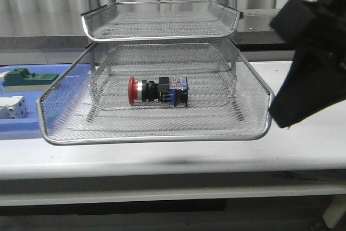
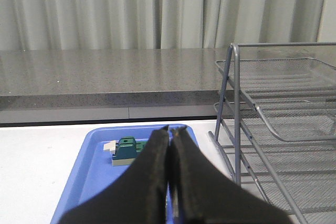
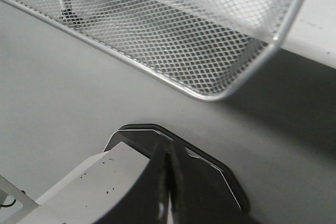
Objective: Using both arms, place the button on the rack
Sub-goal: 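Reach the right gripper to the front edge of the middle tray, then push the middle tray back into the rack with the right gripper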
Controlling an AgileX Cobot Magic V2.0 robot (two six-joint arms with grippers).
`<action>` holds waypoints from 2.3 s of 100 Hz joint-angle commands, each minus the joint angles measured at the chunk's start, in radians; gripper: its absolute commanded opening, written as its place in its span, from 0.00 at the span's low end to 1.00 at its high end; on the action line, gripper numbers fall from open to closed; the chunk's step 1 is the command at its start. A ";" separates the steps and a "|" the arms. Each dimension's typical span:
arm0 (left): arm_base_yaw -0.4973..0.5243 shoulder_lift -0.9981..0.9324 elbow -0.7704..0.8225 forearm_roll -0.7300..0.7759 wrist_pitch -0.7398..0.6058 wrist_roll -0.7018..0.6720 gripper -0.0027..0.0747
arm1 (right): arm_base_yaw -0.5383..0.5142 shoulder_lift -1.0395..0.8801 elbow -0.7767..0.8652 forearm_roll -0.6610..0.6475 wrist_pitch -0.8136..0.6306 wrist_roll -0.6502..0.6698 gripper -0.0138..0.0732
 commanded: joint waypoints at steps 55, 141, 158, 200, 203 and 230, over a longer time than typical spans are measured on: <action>0.000 0.004 -0.029 -0.007 -0.074 -0.010 0.01 | 0.247 0.228 -0.033 0.079 -0.295 -0.009 0.09; 0.000 0.004 -0.029 -0.007 -0.074 -0.010 0.01 | 0.248 0.414 -0.178 0.009 -0.383 -0.009 0.09; 0.000 0.004 -0.029 -0.007 -0.074 -0.010 0.01 | 0.201 0.451 -0.233 -0.024 -0.368 -0.009 0.09; 0.000 0.004 -0.029 -0.007 -0.074 -0.010 0.01 | 0.021 0.578 -0.412 -0.132 -0.347 -0.009 0.09; 0.000 0.004 -0.029 -0.007 -0.074 -0.010 0.01 | 0.012 0.591 -0.432 -0.137 -0.346 -0.009 0.09; 0.000 0.005 -0.029 -0.007 -0.074 -0.010 0.01 | -0.026 0.655 -0.559 -0.155 -0.335 -0.009 0.09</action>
